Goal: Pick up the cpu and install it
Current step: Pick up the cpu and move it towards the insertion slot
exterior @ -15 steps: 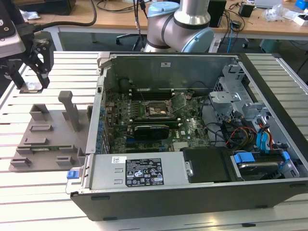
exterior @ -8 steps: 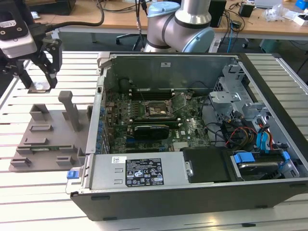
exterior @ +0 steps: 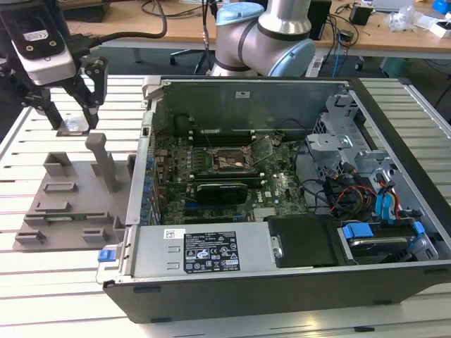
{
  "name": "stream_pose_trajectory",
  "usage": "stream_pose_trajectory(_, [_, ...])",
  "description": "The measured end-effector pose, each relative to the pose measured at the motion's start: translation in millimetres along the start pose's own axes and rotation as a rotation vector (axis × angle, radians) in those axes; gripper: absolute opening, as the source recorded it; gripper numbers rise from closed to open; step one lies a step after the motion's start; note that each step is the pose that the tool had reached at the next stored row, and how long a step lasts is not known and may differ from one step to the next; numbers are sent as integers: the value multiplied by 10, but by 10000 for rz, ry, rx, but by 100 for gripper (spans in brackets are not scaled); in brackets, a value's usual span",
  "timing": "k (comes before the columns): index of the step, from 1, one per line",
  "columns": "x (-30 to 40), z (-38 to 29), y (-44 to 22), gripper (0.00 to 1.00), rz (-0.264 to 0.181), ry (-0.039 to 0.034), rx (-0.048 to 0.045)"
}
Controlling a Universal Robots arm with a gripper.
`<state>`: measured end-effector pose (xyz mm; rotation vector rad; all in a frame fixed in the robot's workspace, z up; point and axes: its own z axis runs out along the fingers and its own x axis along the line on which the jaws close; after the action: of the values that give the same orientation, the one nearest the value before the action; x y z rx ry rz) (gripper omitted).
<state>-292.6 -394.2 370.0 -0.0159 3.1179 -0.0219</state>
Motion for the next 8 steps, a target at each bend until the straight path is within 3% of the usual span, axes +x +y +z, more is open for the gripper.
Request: stream_pose_trajectory(8, [-164,4,-2,55,-1,3,0])
